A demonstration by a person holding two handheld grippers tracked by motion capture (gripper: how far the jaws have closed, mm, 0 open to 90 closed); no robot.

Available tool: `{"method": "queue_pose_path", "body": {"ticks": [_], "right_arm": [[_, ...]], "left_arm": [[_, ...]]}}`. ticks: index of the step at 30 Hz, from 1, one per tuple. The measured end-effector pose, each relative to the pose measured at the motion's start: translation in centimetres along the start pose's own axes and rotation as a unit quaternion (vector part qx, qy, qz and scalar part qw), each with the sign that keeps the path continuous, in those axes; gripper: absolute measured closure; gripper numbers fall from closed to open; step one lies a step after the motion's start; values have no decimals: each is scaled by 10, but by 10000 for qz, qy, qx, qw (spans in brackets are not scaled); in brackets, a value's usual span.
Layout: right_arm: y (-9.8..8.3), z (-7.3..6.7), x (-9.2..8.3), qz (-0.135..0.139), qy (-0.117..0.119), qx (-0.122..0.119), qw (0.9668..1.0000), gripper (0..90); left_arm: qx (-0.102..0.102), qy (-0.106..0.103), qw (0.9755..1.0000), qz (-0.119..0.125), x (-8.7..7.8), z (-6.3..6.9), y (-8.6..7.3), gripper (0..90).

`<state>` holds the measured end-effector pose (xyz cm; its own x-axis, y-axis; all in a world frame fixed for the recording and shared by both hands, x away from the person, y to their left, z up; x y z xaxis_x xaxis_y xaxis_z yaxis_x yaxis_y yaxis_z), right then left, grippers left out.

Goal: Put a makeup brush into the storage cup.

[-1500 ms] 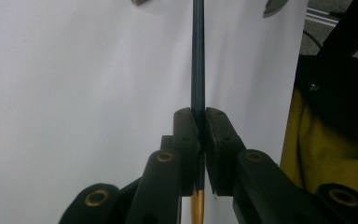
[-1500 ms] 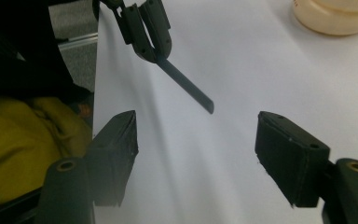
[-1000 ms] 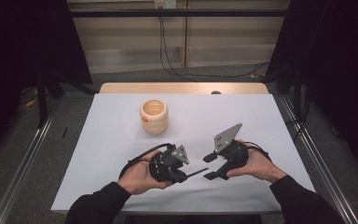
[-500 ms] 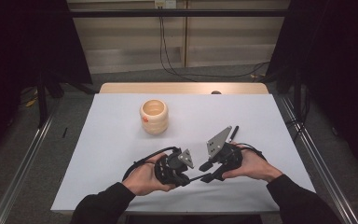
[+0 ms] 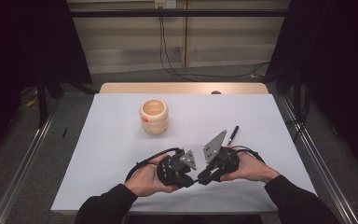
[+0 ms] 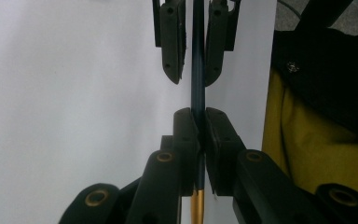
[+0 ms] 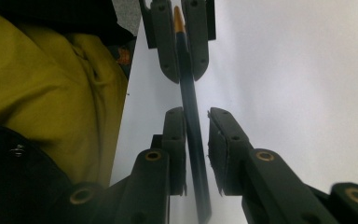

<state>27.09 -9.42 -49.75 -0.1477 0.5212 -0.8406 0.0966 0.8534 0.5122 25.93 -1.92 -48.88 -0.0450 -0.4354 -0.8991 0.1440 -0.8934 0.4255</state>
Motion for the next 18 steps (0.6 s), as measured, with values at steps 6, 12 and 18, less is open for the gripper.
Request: {"method": "queue_pose_path", "body": {"ticks": [6, 12, 18], "right_arm": [[1, -2, 1, 40, 76, -86, 9999, 829], [-1, -3, 1, 24, 148, -64, 9999, 853], [0, -3, 0, 53, 133, -87, 9999, 854]], "left_arm": [[92, -19, 10000, -22, 2, 0, 0, 836], [159, -6, 9999, -11, 3, 0, 0, 835], [135, -75, 9998, 87, 1, -1, 0, 832]]}}
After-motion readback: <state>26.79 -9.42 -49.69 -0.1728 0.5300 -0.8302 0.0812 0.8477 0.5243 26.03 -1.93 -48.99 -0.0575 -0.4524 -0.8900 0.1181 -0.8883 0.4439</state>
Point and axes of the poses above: each handheld gripper's, and its own axes: x roughly forward along the jaws, y roughly out of its top, z roughly to its right, the point moved 10 cm from there along x, roughly forward along the jaws, and after that the axes turned 6 degrees about -z, right-handed, at the moved point
